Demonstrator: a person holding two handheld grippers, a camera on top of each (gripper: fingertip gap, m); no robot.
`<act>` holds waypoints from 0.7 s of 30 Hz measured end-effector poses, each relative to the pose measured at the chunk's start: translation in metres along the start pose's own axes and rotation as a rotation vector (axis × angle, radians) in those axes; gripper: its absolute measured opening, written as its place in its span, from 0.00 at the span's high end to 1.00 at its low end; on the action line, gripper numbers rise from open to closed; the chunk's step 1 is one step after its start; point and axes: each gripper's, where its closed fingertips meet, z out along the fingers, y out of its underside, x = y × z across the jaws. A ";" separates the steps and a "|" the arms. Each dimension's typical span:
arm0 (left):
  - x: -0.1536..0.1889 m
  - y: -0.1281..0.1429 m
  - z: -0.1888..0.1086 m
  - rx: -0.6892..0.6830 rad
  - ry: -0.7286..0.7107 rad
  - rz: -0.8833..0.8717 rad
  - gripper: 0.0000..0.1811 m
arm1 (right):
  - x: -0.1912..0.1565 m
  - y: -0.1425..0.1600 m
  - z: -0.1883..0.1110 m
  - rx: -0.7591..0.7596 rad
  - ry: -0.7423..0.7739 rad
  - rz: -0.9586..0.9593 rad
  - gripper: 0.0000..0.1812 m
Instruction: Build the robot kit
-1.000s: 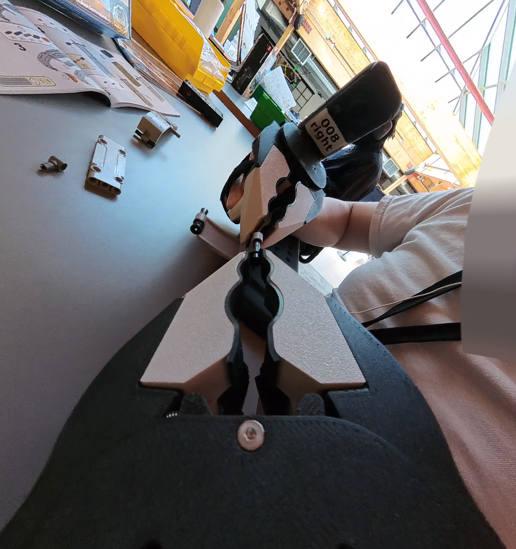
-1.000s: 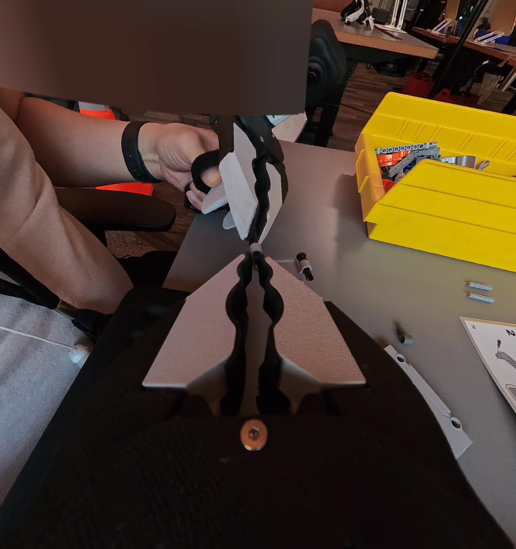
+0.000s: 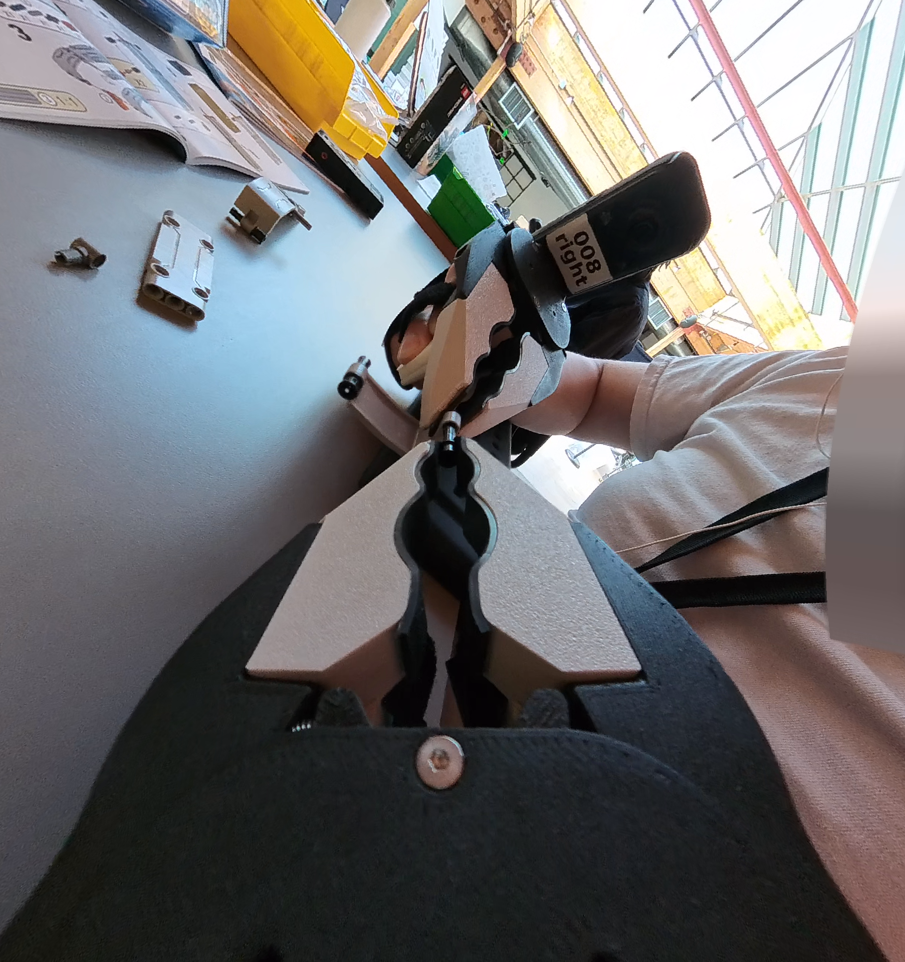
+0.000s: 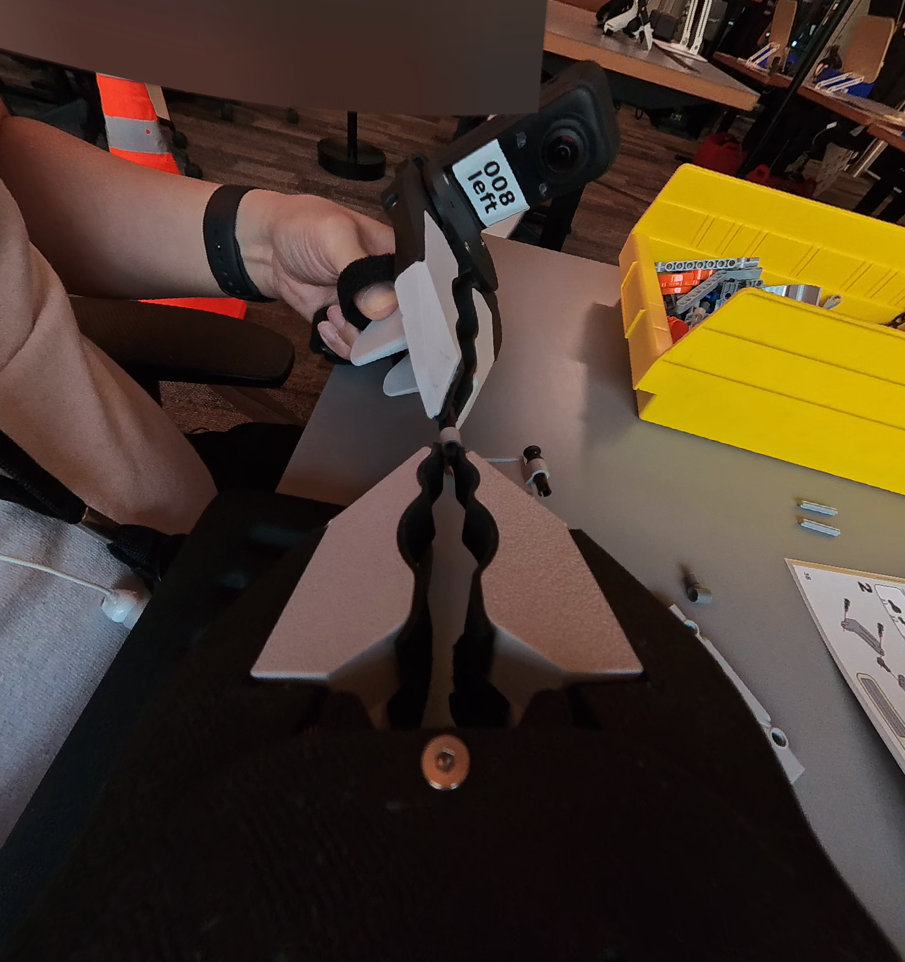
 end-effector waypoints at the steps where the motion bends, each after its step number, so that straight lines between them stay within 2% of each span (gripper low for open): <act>1: 0.000 0.000 0.000 -0.001 -0.001 -0.002 0.98 | 0.000 0.001 0.000 -0.005 -0.001 -0.001 0.99; 21: 0.003 -0.003 -0.001 0.025 0.026 -0.008 0.98 | 0.001 -0.004 0.000 0.026 0.022 -0.032 0.99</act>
